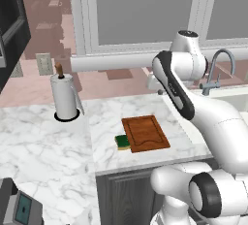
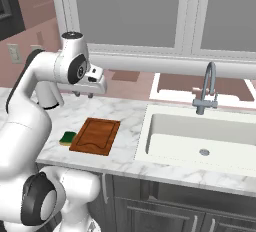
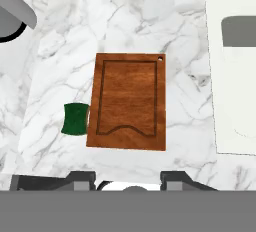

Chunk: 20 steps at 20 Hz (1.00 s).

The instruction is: Pick up the sponge from the counter and clean the cutting board by briefly scrubbing or pressing down on the cutting board. Once finished, release the sponge.

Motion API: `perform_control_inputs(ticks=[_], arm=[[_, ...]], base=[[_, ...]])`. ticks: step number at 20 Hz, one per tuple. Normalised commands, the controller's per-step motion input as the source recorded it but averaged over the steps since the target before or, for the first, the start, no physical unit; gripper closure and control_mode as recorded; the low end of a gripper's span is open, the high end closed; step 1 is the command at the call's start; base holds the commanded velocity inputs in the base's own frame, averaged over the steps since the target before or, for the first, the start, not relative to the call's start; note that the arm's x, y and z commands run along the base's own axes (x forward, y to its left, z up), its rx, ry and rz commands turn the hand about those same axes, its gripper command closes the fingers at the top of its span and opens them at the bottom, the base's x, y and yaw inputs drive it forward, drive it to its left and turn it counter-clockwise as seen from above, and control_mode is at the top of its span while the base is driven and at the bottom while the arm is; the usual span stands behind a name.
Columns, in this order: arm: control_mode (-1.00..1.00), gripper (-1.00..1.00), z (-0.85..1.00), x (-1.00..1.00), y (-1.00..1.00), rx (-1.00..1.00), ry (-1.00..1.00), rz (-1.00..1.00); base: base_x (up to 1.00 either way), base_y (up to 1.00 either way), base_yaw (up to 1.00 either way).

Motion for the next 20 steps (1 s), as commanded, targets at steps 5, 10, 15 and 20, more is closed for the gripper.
perform_control_inputs(ticks=[5, 10, 15, 20], arm=[[-1.0, -1.0, -0.19, 0.06, 0.07, 0.0, 0.03, 0.0], [-1.0, -1.0, -0.54, 0.4, 0.68, 0.0, 0.12, 0.0], [-1.0, -1.0, -0.59, 0.34, 0.94, 0.0, 0.11, 0.0], [-1.0, -1.0, -0.52, 0.33, 0.53, 0.0, 0.08, 0.0]], base=[[0.0, 0.0, 0.0], [0.0, 0.0, 0.0], [0.0, 0.0, 0.0], [0.0, 0.0, 0.0]])
